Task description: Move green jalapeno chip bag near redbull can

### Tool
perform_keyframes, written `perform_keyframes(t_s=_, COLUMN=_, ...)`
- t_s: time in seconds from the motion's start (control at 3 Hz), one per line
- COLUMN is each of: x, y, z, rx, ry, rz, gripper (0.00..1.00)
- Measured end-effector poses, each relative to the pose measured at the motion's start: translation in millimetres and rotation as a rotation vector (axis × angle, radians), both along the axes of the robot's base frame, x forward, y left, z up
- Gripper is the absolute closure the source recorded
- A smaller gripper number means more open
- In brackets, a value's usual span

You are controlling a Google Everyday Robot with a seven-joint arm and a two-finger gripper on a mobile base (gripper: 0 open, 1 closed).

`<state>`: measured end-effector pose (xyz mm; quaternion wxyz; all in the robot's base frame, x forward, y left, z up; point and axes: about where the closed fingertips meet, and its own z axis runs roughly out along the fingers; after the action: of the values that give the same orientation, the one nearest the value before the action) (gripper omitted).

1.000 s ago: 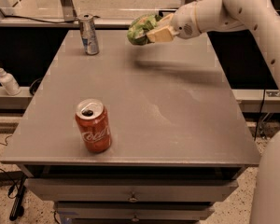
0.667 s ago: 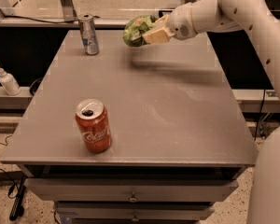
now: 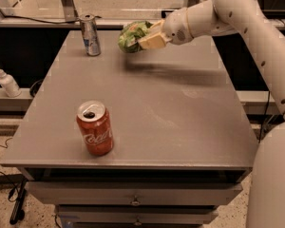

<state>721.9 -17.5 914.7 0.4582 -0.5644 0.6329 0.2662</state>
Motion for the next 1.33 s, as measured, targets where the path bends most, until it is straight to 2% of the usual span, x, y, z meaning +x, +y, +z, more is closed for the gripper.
perform_keyframes(t_s=0.33, x=-2.9, y=14.1, z=-5.1, rx=0.0, ry=-0.001, rz=0.042, gripper=1.0)
perform_keyframes(t_s=0.67, x=5.8, y=30.0, z=-17.8, rx=-0.006, ry=0.006, rz=0.064, gripper=1.0)
perform_keyframes(t_s=1.0, x=17.4, y=36.7, z=-33.8, rx=-0.012, ry=0.021, rz=0.064, gripper=1.0)
perform_keyframes(t_s=1.33, x=30.2, y=46.5, z=-42.8, rx=-0.005, ry=0.036, rz=0.051, gripper=0.82)
